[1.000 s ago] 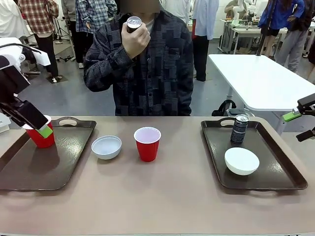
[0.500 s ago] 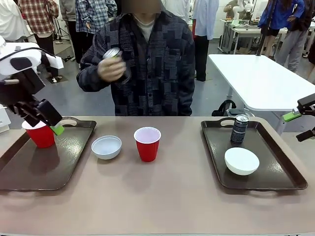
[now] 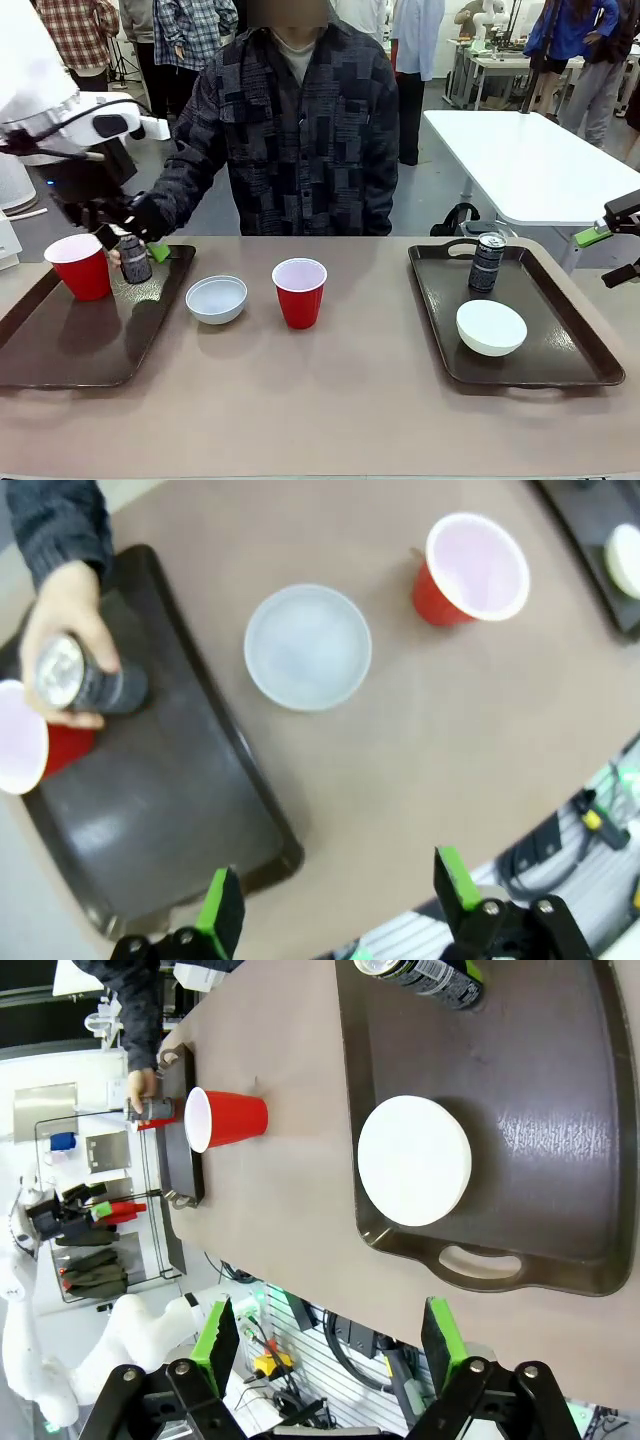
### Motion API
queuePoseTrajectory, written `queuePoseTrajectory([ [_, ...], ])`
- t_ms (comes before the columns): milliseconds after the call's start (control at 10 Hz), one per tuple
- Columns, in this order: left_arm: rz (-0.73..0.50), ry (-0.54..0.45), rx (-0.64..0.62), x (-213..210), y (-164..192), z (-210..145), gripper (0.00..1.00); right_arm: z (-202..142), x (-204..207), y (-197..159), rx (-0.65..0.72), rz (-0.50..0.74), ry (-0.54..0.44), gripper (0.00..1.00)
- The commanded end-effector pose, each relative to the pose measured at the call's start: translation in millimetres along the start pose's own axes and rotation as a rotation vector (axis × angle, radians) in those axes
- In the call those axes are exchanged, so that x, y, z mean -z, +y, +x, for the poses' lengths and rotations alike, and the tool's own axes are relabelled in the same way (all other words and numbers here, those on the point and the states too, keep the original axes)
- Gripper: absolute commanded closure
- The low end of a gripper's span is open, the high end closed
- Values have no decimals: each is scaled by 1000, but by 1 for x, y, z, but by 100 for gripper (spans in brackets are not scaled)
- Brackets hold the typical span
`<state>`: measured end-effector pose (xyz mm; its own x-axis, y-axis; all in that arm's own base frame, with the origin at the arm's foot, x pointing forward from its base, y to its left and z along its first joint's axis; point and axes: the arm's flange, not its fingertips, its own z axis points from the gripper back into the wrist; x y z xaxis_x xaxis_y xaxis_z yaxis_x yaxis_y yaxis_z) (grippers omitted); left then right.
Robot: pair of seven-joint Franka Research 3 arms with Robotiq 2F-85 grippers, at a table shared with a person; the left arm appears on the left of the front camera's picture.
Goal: Prepare tableware on both trays.
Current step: Pick up a Picnic Bowl from the table and place it on a Handle tray.
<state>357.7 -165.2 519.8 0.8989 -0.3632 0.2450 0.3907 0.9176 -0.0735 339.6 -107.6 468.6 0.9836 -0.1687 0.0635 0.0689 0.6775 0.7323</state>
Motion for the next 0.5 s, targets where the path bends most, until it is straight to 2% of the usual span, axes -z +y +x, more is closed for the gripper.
queuePoseTrajectory([
  [0,47,-3,-93,24,-3,31,0,-1,0,1,0,-1,7,5],
  [400,120,25,-241,105,3,63,0,-1,0,1,0,-1,7,5],
])
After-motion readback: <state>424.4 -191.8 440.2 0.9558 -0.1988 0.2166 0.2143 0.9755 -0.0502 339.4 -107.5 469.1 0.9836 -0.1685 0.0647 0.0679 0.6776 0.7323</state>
